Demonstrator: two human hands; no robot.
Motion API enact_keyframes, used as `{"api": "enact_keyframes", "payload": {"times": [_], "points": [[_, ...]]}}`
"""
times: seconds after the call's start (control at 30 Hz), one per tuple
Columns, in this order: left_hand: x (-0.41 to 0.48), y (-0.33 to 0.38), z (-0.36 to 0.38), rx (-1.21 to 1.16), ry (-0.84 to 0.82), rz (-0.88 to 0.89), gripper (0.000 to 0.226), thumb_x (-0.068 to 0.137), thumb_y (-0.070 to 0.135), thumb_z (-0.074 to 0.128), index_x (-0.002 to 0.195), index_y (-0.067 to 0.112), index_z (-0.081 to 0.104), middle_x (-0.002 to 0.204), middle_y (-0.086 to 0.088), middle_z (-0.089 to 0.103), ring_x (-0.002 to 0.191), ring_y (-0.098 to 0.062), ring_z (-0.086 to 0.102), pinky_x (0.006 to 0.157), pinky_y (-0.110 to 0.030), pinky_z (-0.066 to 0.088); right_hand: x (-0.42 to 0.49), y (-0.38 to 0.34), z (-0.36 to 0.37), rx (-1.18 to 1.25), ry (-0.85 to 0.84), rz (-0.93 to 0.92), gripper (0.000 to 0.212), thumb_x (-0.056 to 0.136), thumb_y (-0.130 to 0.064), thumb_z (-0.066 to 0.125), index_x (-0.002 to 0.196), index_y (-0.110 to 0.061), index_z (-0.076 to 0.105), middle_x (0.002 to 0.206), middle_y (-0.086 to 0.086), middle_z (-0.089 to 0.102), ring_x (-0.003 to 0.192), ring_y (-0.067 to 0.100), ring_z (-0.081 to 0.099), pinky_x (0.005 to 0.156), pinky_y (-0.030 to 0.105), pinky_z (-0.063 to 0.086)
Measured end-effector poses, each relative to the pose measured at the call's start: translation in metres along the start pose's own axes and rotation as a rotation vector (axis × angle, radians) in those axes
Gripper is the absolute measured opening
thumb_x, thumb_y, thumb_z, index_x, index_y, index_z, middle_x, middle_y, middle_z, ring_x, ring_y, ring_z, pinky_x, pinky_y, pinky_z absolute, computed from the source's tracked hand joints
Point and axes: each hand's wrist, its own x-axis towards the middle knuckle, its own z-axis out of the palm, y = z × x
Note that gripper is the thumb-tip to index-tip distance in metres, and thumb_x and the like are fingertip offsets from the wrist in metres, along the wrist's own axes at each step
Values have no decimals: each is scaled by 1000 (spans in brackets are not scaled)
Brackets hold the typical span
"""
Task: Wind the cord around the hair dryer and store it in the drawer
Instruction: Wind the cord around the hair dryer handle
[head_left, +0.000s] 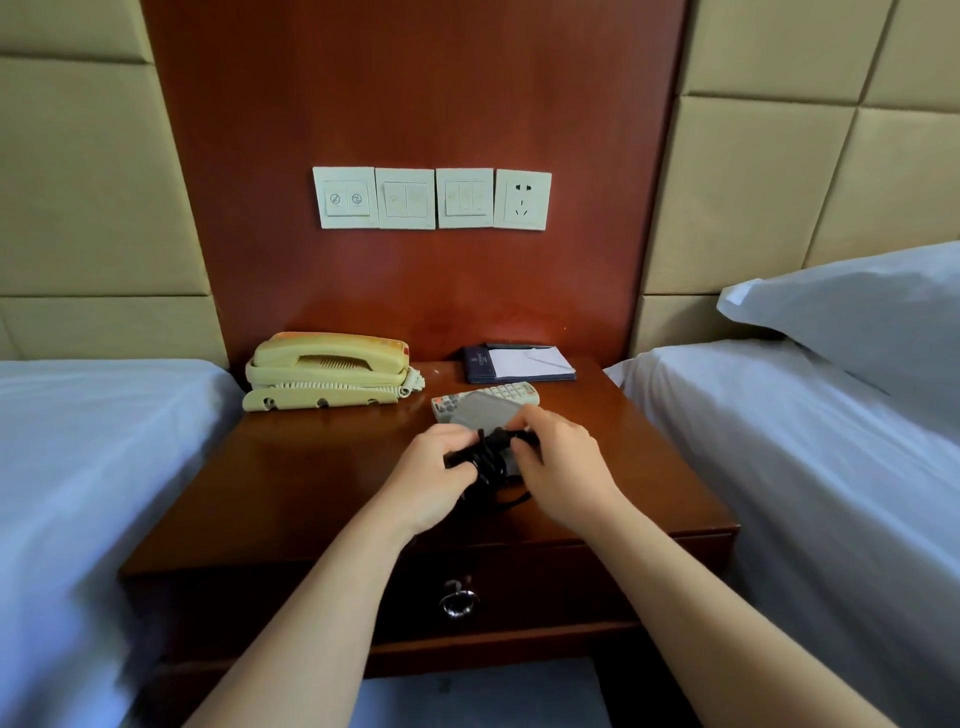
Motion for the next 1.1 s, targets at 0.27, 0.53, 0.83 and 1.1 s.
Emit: {"api": "enact_keyframes", "payload": {"times": [0.27,0.53,0.83,1.1], "points": [[-3,7,15,-20,112,-85,43,87,6,57,130,13,59,137,2,52,129,-17,46,108,-27,32,4,-7,4,152,79,303,9,95,-22,48,86,-20,50,88,6,59,78,24,52,61,27,31],[-23,17,22,-476,333,-240,27,91,8,59,117,3,67,113,-4,67,97,-9,57,80,-17,42,6,-8,4,355,21,320,14,93,-18,48,88,-20,61,90,4,66,77,21,61,69,29,47],[-25,16,24,-493,338,-318,30,87,17,65,115,9,70,112,-4,70,108,-17,63,91,-26,47,8,-18,16,191,55,437,31,91,-39,52,107,-14,62,106,4,65,100,26,58,72,26,32],[-27,19,19,-515,301,-332,21,87,13,65,106,10,73,81,9,64,86,-9,62,77,-20,46,21,-2,7,265,-69,282,30,88,-23,58,58,-20,54,59,-5,51,68,16,49,55,26,34]]}}
